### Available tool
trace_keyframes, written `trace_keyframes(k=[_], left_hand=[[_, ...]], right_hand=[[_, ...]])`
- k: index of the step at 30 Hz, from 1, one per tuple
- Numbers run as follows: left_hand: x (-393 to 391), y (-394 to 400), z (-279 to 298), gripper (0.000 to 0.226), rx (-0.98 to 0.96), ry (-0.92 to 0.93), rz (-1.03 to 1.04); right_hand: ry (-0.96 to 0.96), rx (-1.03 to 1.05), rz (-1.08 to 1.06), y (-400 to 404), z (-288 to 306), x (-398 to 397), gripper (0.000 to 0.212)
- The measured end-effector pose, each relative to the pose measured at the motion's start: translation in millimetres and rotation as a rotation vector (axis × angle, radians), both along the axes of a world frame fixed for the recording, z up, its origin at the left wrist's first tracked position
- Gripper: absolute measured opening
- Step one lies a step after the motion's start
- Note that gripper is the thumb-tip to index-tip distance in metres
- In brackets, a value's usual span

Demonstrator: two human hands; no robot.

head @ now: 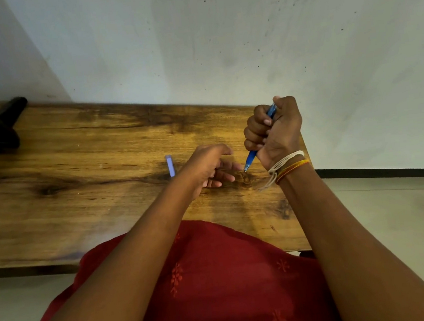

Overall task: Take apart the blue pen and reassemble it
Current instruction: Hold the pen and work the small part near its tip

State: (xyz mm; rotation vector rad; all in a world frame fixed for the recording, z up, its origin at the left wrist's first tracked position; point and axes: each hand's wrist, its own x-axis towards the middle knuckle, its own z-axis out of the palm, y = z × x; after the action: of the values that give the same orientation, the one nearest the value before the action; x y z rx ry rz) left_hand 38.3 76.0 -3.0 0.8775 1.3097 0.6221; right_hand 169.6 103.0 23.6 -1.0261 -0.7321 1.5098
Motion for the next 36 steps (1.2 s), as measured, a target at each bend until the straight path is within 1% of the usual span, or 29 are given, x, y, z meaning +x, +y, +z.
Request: trace_keyframes(k=[15,26,30,36], left_hand=[[-0.2,0.4,-0.8,0.033,-0.009,-0.015,-0.019],[-0.2,0.5,-1.9,0.033,-0.003,-0.024,-0.023],[0.1,0.4,-1.6,0.035,-0.002,-0.021,-0.024],[0.4,-0.3,-0.6,0.035,-0.007,-0.026,-0.023]], right_hand=[[-0.012,-0.016,0.001,-0.1,1.6,-0.9,0.048],[-0.042,-0.022,0.007,-0.2,1.2,0.1,0.047],[-0.038,-0.059,0.054,-1.0,0.4,1.4,0.048],[-0.053,-0.053,0.045,0.1,1.3,1.7,0.045]])
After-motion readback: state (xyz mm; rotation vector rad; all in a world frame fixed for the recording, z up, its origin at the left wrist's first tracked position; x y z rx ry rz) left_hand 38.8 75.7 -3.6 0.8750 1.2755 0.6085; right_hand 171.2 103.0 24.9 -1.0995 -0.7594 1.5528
